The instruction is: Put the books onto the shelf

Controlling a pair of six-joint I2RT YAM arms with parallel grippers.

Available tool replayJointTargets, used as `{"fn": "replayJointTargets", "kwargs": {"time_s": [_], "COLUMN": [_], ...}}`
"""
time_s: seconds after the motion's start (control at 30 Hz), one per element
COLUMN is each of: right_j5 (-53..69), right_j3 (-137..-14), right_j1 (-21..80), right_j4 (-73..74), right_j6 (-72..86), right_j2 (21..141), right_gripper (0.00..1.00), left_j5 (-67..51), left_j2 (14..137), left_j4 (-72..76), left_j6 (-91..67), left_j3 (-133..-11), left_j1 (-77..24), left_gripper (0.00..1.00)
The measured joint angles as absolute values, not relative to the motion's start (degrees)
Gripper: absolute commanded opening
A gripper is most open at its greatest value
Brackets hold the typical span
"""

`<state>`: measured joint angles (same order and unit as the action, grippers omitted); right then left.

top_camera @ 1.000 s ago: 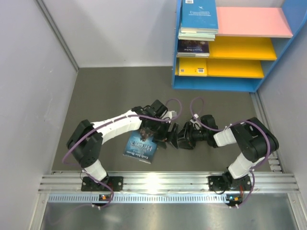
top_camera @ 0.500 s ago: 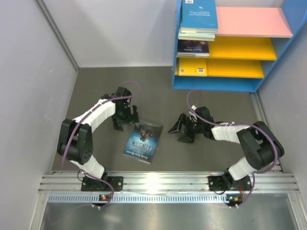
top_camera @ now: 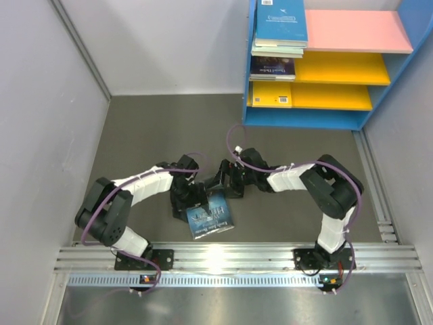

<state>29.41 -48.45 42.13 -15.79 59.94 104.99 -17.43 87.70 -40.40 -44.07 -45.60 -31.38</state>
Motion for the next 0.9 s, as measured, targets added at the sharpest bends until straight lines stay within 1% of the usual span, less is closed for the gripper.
{"fn": "replayJointTargets", "kwargs": {"time_s": [0.03, 0.07, 0.23, 0.37, 0.5, 0.6, 0.63, 0.7, 0.8, 0.83, 0.87, 0.9], "right_j5": [29.6, 29.7, 31.2, 36.2, 42.3, 45.6, 46.2, 47.0, 47.9, 48.0, 48.2, 48.1], "right_j3": [-48.3, -48.0, -45.3, -42.2, -37.4, -34.0, -33.3, -32.0, -31.8, -31.9, -32.0, -32.0], "right_j1": [42.1, 42.1, 41.8, 41.5, 41.5, 41.5, 41.5, 41.6, 42.0, 42.2, 42.3, 42.4], "right_j4": [-17.2, -18.5, -25.1, -40.5, -59.8, -72.4, -74.8, -77.7, -77.8, -77.1, -76.7, -75.1], "right_j6": [60.5, 60.7, 61.7, 65.4, 73.7, 78.5, 79.1, 79.5, 79.8, 79.9, 79.8, 79.7], "right_j2": [105.5, 105.9, 107.1, 111.8, 117.2, 120.6, 121.2, 122.2, 122.8, 123.0, 123.2, 123.2], "right_gripper": [0.78, 0.75, 0.68, 0.69, 0.67, 0.61, 0.56, 0.52, 0.35, 0.16, 0.16, 0.01], "left_j5": [-17.7, -17.9, -18.2, -18.5, -20.4, -22.2, -22.5, -23.0, -23.2, -23.1, -23.1, -23.1], "left_j2": [87.4, 87.3, 87.4, 88.0, 89.8, 90.6, 90.8, 91.3, 91.4, 91.4, 91.4, 91.4], "left_j4": [-40.4, -40.5, -40.8, -42.4, -43.9, -43.9, -43.9, -43.6, -43.7, -44.0, -44.1, -44.8], "left_j6": [-45.2, -45.9, -46.7, -46.2, -43.2, -40.4, -39.9, -38.8, -37.6, -36.8, -36.6, -36.2], "left_j3": [-45.2, -45.0, -44.9, -45.5, -47.2, -48.2, -48.4, -48.9, -49.2, -49.6, -49.6, -50.2], "left_j1": [-31.5, -31.5, -31.7, -31.6, -31.5, -31.3, -31.3, -31.1, -30.7, -30.6, -30.5, -30.4], "left_gripper": [0.89, 0.89, 0.89, 0.88, 0.88, 0.88, 0.88, 0.88, 0.88, 0.88, 0.88, 0.88]}}
